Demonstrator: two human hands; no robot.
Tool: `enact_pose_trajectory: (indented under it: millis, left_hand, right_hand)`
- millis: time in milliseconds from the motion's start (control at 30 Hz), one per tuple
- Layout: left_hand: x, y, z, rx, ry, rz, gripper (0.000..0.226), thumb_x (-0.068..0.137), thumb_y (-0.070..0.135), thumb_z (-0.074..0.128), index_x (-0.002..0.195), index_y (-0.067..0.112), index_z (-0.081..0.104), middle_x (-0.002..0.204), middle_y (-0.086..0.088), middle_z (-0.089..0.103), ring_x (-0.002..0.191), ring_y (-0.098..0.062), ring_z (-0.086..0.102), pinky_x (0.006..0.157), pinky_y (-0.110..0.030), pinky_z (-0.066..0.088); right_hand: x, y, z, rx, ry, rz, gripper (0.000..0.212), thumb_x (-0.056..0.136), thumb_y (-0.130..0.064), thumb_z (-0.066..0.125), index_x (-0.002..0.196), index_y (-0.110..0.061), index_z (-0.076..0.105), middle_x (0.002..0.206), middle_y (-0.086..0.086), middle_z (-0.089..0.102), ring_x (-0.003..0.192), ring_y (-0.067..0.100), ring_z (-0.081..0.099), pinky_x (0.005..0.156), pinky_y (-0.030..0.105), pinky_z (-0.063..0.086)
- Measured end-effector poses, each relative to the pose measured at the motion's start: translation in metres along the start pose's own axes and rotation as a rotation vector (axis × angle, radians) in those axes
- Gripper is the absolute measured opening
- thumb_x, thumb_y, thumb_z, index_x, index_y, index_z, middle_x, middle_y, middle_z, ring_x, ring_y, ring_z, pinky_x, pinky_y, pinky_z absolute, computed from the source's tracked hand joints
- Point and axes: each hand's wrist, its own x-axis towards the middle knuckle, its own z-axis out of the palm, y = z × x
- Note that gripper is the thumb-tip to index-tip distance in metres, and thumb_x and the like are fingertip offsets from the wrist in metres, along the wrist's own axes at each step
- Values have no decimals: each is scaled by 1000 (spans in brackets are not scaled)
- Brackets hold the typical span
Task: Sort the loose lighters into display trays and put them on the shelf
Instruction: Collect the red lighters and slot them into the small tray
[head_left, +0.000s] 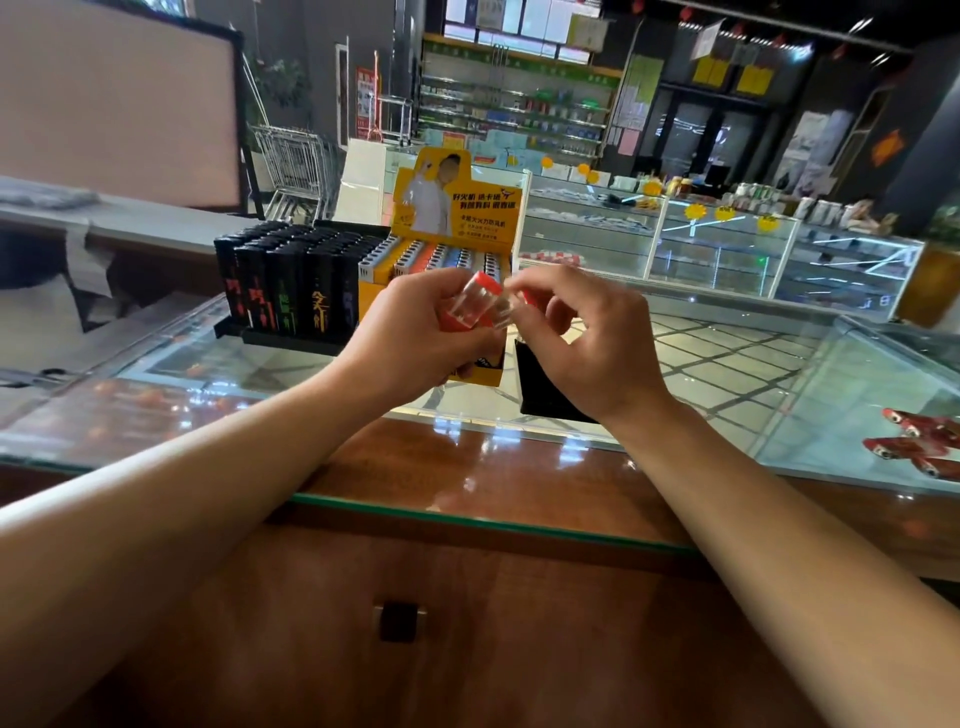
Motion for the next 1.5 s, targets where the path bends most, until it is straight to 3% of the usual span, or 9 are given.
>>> enact_pose_trajectory:
  millis: [167,367,533,633,767,900,1033,1300,1500]
  left_hand:
    - [3,2,-4,-134,67,-67,18,78,8,81,92,10,71,74,-8,70,60,-17,66,48,-19,47]
    - [1,5,-5,-243,45,-48,13,83,2,73,80,12,67,53,10,64,45,-1,58,46,-14,45]
    - [2,1,-4,-197,19,-48,7,80,11,77,77,14,72,74,-14,73,68,-29,72,63,-42,61]
    - [3,-1,-3,-158,-3,-61,8,80,14,77,76,18,73,67,-11,70,58,-21,64,51,-27,52]
    - [2,0,-2,-170,-43,-67,5,81,16,76,82,16,72,60,0,66,51,-9,56,43,-19,40]
    - [1,1,-1,-230,-39,-83,11,85,20,73,95,18,68,66,-5,69,62,-26,56,40,-20,37]
    - [1,3,0,-261,-52,-134,2,93,18,66,92,19,64,66,-3,69,61,-24,53,40,-20,34]
    - [0,-3,-1,-161,-3,-31,6,91,11,68,92,17,66,78,-2,72,62,-24,65,44,-26,44]
    - [-1,-5,-4,-129,52,45,13,88,3,68,94,14,69,81,-1,67,61,-23,69,46,-31,52]
  right_hand:
    - [-4,4,-5,55,35,132,6,87,-20,69,90,-15,68,75,-8,66,62,10,61,58,31,52]
    - [-6,0,-3,84,-100,141,13,80,-31,72,80,-20,65,69,-11,65,60,12,61,55,25,50]
    - [-5,-2,-4,153,-109,139,36,82,-23,76,115,-24,61,82,-13,65,62,13,62,56,20,52]
    - [-4,-4,-4,121,-126,99,51,84,-21,75,132,-26,57,92,-9,66,64,12,62,59,20,53]
    - [-3,-4,-4,124,-30,142,30,85,-18,72,115,-21,68,87,-8,68,66,10,65,61,28,56]
    - [-4,1,-8,121,74,224,21,85,-21,70,106,-19,70,83,-8,70,67,5,65,62,27,56]
    - [-4,6,-11,126,147,282,15,86,-17,69,101,-19,69,85,-8,70,71,8,67,63,30,57]
    - [-2,12,-17,13,281,238,11,87,-12,62,98,-12,64,85,-7,65,73,8,63,65,22,53]
    - [-3,20,-13,-69,254,251,12,87,-18,62,99,-15,64,86,-6,67,77,13,63,71,38,55]
